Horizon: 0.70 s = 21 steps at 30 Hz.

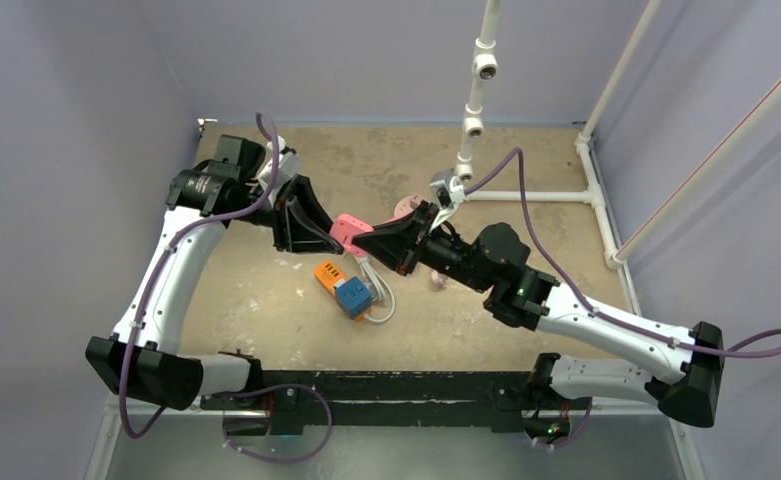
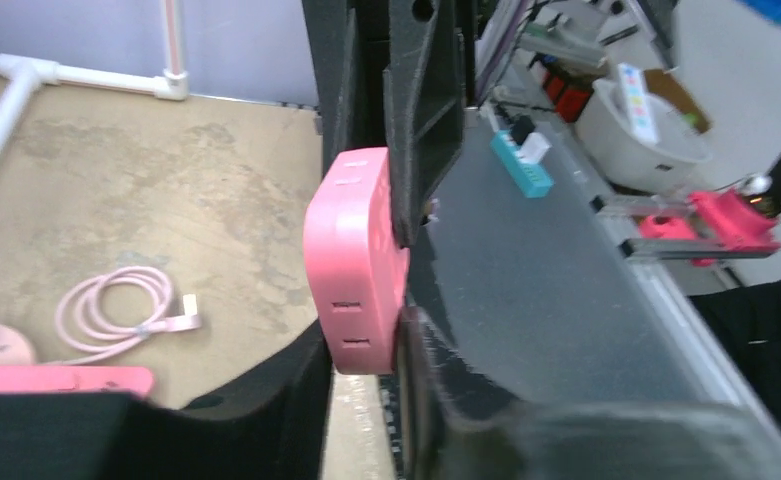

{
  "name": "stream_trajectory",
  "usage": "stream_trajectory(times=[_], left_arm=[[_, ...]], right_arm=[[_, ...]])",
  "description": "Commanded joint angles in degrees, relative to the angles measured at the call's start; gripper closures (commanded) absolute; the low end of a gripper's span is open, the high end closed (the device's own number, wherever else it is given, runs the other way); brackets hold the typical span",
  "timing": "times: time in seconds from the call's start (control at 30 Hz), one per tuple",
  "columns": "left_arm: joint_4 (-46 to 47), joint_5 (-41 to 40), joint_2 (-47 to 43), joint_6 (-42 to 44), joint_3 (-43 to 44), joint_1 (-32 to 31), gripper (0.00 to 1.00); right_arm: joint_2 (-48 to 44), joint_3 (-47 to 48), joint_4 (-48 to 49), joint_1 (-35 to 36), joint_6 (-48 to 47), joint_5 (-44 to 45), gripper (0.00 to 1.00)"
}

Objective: Insert the plug

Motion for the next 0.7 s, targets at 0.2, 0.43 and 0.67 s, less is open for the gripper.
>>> stream_trajectory(times=[0.2,0.43,0.67], left_arm=[[9.00,-7.93,-0.89,-4.23,1.94,0.36,0.06],[5.49,-13.48,-0.57,-2.23,4.05,0.36,0.42],[-9.63,-15.88,6.34,11.21,13.34,-0.11,0.62]], right_arm=[[3.36,9.43,-12.56,0.89,-5.68,-1.12,1.00],[3.21,13.90,-18.29,0.83,-11.99,2.43,1.00],[4.67,14.25,-20.07,0.82,-15.20,2.35,1.00]])
